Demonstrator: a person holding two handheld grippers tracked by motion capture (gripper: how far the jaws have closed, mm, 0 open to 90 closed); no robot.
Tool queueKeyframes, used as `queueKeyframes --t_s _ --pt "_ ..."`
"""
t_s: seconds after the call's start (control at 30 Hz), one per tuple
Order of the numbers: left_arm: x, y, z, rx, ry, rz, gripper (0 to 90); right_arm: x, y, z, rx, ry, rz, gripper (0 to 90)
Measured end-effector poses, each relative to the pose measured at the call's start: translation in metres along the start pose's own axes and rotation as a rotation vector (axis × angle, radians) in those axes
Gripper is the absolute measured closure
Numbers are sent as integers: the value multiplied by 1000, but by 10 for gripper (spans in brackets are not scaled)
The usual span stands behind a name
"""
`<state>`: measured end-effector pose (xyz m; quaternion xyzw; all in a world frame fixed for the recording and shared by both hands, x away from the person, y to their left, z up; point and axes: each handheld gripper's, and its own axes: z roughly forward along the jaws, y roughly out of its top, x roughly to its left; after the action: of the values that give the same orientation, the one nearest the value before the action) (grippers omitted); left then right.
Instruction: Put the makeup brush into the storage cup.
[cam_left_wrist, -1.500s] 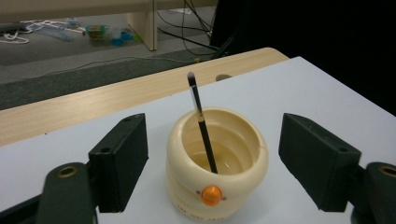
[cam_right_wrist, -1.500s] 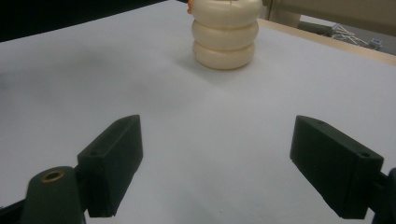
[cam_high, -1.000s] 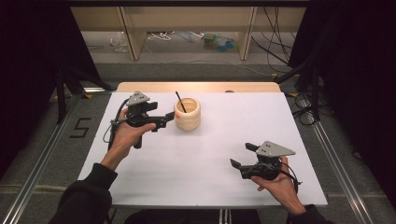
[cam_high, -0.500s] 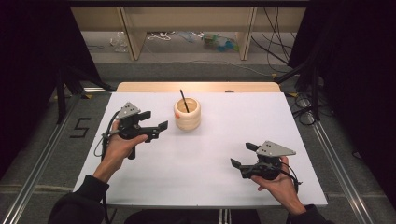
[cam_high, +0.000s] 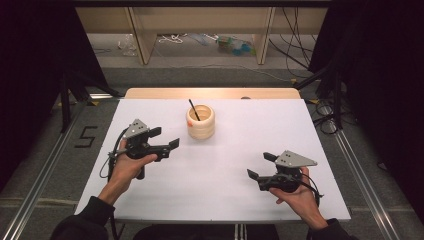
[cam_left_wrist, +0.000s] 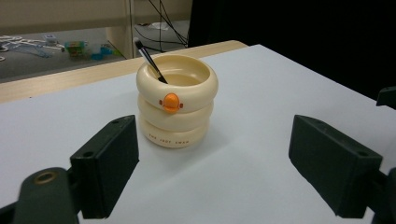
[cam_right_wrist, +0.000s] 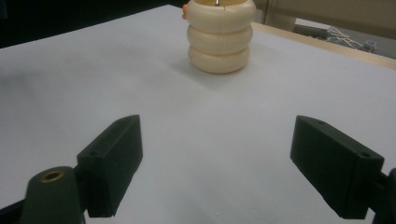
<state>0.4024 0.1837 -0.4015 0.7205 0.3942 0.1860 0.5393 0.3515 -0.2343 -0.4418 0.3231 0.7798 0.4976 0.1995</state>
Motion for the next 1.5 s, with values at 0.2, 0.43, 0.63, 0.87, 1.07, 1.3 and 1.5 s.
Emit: queueKeyframes --t_s 0.2,0.43,0.63,0.87,1.07,1.3,1.5 --pt "-3 -4 -4 -8 1 6 159 -1 0 1 -16 0 5 180" --pt "-5 -12 -9 -15 2 4 159 -1 -1 -1 -8 -6 5 180" --pt "-7 -20 -12 -8 9 22 159 -1 0 -1 -1 4 11 180" --pt "-9 -34 -19 -4 28 16 159 0 1 -1 16 14 5 180" --pt "-10 -45 -25 4 20 30 159 1 1 -2 -14 4 6 179" --pt "-9 -51 -30 0 28 22 159 4 2 1 -28 23 19 179" --pt "-12 -53 -37 -12 29 30 159 3 2 0 -22 16 19 179"
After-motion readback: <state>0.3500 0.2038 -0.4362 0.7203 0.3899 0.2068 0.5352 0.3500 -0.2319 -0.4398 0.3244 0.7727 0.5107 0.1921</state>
